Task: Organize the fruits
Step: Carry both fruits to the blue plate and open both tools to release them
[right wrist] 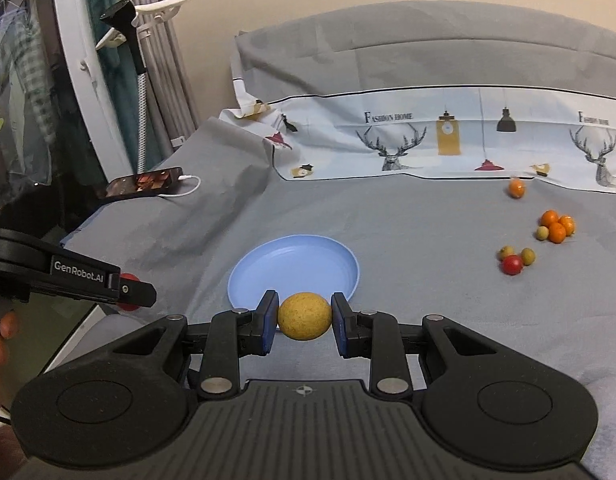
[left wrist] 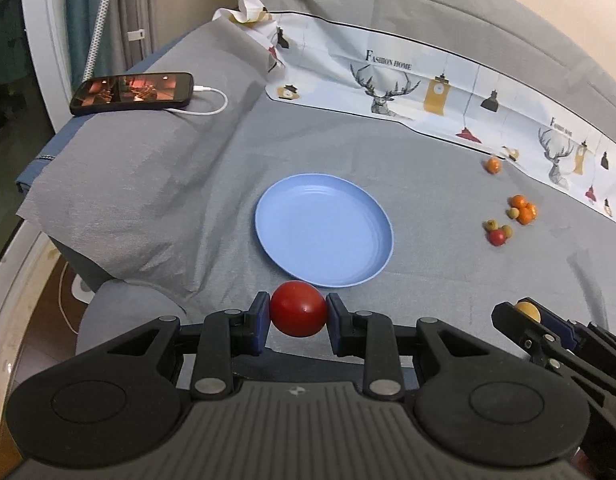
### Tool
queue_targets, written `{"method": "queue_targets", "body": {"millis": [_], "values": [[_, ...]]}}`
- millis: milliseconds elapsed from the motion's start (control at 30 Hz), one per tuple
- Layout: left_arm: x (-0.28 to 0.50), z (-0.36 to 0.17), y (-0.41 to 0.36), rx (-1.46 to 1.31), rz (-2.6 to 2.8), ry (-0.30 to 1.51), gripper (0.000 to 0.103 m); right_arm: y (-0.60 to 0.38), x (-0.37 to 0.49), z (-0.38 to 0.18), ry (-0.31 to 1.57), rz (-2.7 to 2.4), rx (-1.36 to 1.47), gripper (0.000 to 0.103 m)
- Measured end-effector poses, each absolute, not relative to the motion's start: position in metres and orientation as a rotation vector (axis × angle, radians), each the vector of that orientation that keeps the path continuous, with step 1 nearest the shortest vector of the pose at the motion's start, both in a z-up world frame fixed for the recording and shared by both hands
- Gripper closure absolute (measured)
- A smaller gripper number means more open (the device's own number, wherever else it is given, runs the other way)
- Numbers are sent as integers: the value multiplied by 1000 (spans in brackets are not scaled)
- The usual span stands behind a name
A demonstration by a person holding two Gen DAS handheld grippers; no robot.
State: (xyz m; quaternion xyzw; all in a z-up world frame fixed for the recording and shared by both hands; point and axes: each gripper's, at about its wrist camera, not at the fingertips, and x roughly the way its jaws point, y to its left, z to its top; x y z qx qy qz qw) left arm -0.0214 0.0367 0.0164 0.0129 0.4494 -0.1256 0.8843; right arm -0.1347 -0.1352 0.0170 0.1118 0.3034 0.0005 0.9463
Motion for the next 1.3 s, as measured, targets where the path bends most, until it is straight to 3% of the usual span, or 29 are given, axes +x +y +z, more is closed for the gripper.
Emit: {"method": "queue_targets", "body": {"millis": [1300], "values": [[25,-6,28,14,-257,993,70,-138,-100,-9,707,-27,206,73]]}}
